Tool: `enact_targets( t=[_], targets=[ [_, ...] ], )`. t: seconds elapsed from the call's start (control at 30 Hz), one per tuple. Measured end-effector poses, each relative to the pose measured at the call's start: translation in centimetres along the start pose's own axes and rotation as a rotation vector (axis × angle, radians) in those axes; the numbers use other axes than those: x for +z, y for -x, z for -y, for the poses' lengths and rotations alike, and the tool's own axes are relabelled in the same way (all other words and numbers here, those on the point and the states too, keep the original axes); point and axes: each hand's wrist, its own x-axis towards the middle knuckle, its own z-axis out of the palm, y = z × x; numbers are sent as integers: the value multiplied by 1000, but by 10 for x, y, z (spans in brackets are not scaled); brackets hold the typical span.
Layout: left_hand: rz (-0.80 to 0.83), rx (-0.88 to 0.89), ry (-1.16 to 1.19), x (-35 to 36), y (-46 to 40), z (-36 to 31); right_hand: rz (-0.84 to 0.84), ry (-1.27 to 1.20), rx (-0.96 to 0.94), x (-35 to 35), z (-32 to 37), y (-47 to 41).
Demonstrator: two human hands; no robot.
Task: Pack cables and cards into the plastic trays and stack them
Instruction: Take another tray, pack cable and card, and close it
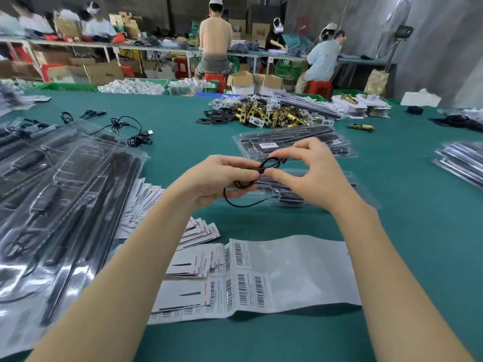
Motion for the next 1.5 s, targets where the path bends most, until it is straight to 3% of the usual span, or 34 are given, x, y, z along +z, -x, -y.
enact_targets(
  t=[0.1, 0.2, 0.37, 0.5, 0.63, 0.8, 0.87, 0.97, 1.03, 1.13, 1.23, 1.37, 1.5],
  targets=[
    [12, 4, 58, -8, -3, 1, -39, -4, -48, 0, -2, 2],
    [78, 2, 97, -12, -4, 1, 27, -99, -21, -1, -1, 5],
    [-69, 26, 32, -7, -14, 15, 97, -196, -36, -1, 5, 3],
    [84, -2, -11, -11, -11, 14, 80, -292, -36, -2, 5, 1],
    [213, -39, 3, -18, -4, 12, 47, -635, 114, 11, 5, 1],
    [350, 44, 200, -12, -1, 21, 162, -1015, 228, 22, 3, 2],
    [354, 90, 263, -8, -3, 26, 129, -941, 257, 30, 5, 2],
    [198, 100, 265, -3, -7, 28, 55, -664, 307, 34, 7, 0],
    [112, 90, 341, -3, -10, 26, 125, -500, 300, 31, 8, 0],
    [38, 75, 273, -6, -12, 22, 260, -135, 147, 33, 18, 0],
    [18, 6, 237, -12, -13, 20, 285, 230, 13, 35, 29, -2],
    [-64, -25, 155, -18, -14, 20, 441, 193, 34, 17, 36, -2],
    [-147, 63, 47, -10, -16, 24, 540, 206, 46, -9, 41, -4]
  ],
)
